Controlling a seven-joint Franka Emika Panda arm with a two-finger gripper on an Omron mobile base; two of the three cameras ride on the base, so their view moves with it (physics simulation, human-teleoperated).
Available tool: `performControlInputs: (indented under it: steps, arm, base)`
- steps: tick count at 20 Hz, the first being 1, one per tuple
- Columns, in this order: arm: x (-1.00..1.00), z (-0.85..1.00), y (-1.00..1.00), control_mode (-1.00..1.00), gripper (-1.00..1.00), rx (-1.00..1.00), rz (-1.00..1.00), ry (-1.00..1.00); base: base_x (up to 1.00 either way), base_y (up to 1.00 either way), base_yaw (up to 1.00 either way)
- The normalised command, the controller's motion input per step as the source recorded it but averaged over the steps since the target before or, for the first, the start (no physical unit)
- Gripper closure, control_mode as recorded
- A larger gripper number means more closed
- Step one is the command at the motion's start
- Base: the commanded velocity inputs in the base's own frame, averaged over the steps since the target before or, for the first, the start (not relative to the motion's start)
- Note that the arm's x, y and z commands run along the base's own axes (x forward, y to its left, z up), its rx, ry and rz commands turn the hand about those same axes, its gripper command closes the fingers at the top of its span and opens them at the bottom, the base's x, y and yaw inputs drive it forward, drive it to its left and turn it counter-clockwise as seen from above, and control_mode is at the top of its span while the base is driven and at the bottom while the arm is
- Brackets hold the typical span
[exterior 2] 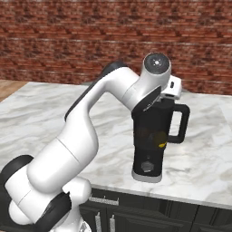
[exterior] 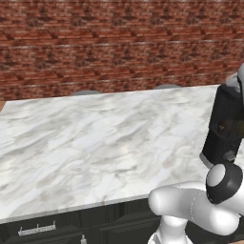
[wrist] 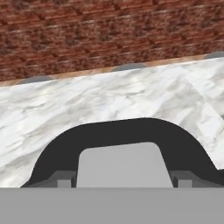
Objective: Grab the lemon and onion from the fridge, place them in the blender, close the lid, and turn on the blender to create a marinade.
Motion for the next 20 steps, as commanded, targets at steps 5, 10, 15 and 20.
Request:
performControlInputs:
  steps: [5, 10, 15, 20]
  arm:
    - [0.01, 0.25, 0.27, -1.00, 1.00, 0.03, 0.01, 0.00]
    - [0.03, -0.11, 0.07, -1.00, 1.00, 0.00, 0.00, -0.04]
    - [0.34, -0.33, 0.00, -1.00, 1.00, 0.00, 0.00, -0.20]
    - [-0.01, -0.45, 0.01, -1.00, 1.00, 0.00, 0.00, -0.31]
  base:
    - [0.00, 0.00, 0.00]
    - [0.00, 0.00, 0.00]
    - [0.00, 0.00, 0.00]
    - [0.00, 0.00, 0.00]
